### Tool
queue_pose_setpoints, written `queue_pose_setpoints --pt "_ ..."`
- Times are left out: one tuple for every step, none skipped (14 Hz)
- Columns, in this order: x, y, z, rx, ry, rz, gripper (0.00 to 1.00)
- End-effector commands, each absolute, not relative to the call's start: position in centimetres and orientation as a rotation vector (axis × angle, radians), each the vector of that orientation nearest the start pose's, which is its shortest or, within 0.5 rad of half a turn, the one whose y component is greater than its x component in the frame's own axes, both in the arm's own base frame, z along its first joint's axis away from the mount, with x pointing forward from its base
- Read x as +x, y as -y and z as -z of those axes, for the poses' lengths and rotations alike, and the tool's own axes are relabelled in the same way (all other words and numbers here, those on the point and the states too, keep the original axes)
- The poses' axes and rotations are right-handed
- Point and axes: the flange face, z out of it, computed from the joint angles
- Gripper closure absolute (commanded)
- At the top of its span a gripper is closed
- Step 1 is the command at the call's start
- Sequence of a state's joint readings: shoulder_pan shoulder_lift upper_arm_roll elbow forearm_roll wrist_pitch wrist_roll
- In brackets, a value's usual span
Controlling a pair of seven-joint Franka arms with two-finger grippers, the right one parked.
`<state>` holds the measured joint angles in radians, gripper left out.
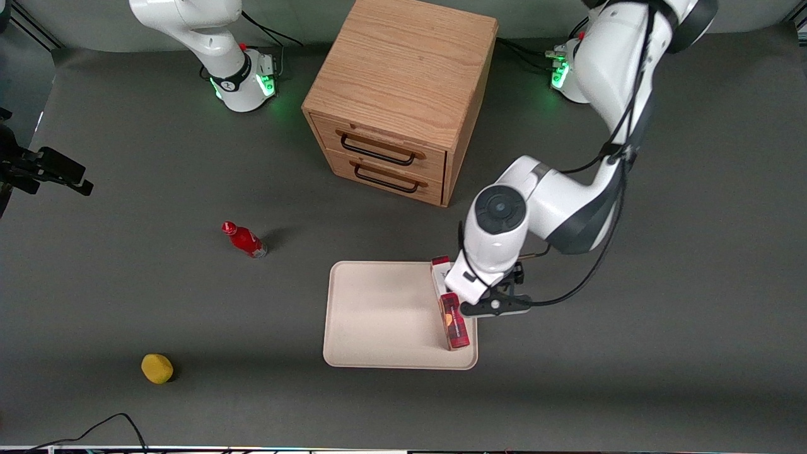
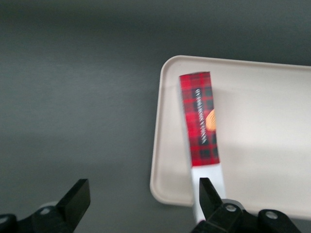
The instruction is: Place red cookie box on tray
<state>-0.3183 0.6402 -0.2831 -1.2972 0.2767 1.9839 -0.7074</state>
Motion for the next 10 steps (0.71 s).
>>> queue_pose_setpoints --pt "60.0 29.5 -43.0 -3.070 -0.020 0.101 0.00" --pt "58.9 27.9 -44.9 -3.064 -0.034 0.080 0.00" --pt "58.4 25.6 -46.9 -3.045 -0.018 0.079 0.00" --pt "57.9 23.8 -48.4 -3.030 -0.037 0.066 0.00" --pt "57.5 21.7 -50.1 -3.015 -0.049 0.058 0.00" --pt "57.1 19.9 -51.7 -3.015 -0.038 0.047 0.00" --pt "56.8 17.9 -53.1 -3.031 -0.018 0.040 0.00" --pt "56.8 15.4 -54.2 -3.049 -0.008 0.032 0.00" --pt "56.9 12.2 -54.8 -3.058 -0.026 0.023 0.00" --pt "56.4 9.4 -54.9 -3.079 -0.066 0.005 0.00"
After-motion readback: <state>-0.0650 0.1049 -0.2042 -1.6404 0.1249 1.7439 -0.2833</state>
